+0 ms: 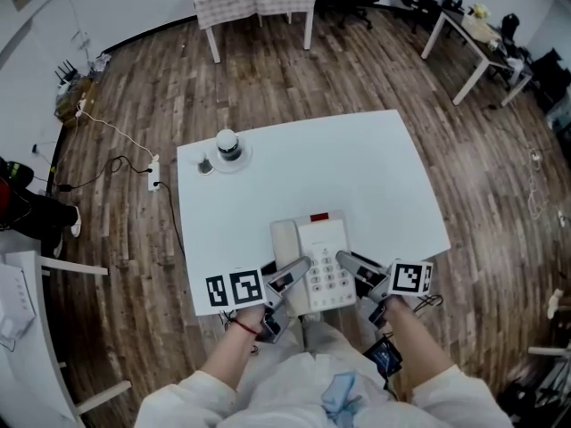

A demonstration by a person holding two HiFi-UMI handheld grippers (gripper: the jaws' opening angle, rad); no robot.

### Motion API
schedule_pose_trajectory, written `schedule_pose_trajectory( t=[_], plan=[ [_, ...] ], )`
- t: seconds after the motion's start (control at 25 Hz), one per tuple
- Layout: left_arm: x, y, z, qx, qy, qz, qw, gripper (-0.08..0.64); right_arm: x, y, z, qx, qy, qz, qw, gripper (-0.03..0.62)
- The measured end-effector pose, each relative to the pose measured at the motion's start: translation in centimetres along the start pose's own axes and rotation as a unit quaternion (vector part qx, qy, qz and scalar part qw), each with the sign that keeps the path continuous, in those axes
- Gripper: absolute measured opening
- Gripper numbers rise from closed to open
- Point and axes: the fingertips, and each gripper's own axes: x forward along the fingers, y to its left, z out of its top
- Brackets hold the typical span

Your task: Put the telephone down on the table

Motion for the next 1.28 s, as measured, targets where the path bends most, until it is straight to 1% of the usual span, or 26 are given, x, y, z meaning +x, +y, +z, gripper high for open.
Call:
schedule_pose_trajectory(
  t=[0.08, 0.2, 0.36, 0.48, 0.56, 0.68, 0.84, 1.12, 1.28],
  plan=[
    [0.6, 1.2, 0.3, 0.001, -0.001, 0.002, 1.0, 0.396, 0.7, -1.3, 0.0, -0.003, 0.003, -0.003, 1.0, 0.229],
    [1.6, 3.0, 0.8, -0.004, -0.003, 0.002, 1.0, 0.396, 2.1, -2.7, 0.2, -0.009, 0.006, 0.004, 1.0, 0.227],
    [2.4, 4.9, 1.1, -0.016, -0.003, 0.005, 0.9999, 0.396, 3.4, -4.4, 0.1, -0.002, 0.014, -0.002, 1.0, 0.227],
    [2.6, 5.7, 1.4, -0.021, -0.001, 0.007, 0.9998, 0.396, 3.9, -5.1, -0.1, 0.008, 0.018, -0.011, 1.0, 0.227],
    [2.7, 6.1, 1.4, -0.023, 0.002, 0.008, 0.9997, 0.396, 4.3, -5.3, -0.2, 0.008, 0.019, -0.011, 1.0, 0.227],
    [3.2, 6.9, 1.5, -0.026, 0.005, 0.009, 0.9996, 0.396, 4.5, -6.3, -0.2, 0.009, 0.021, -0.023, 0.999, 0.227],
    [3.9, 7.8, 2.1, -0.026, 0.007, 0.01, 0.9996, 0.396, 5.6, -7.0, 0.2, 0.014, 0.021, -0.013, 1.0, 0.227],
    [5.1, 9.5, 2.1, -0.033, 0.01, 0.015, 0.9993, 0.396, 6.3, -9.2, -0.1, 0.023, 0.029, -0.029, 0.999, 0.227],
    [5.7, 10.3, 2.3, -0.032, 0.015, 0.02, 0.9992, 0.396, 6.9, -9.9, 0.1, 0.027, 0.025, -0.02, 0.999, 0.227]
  ],
)
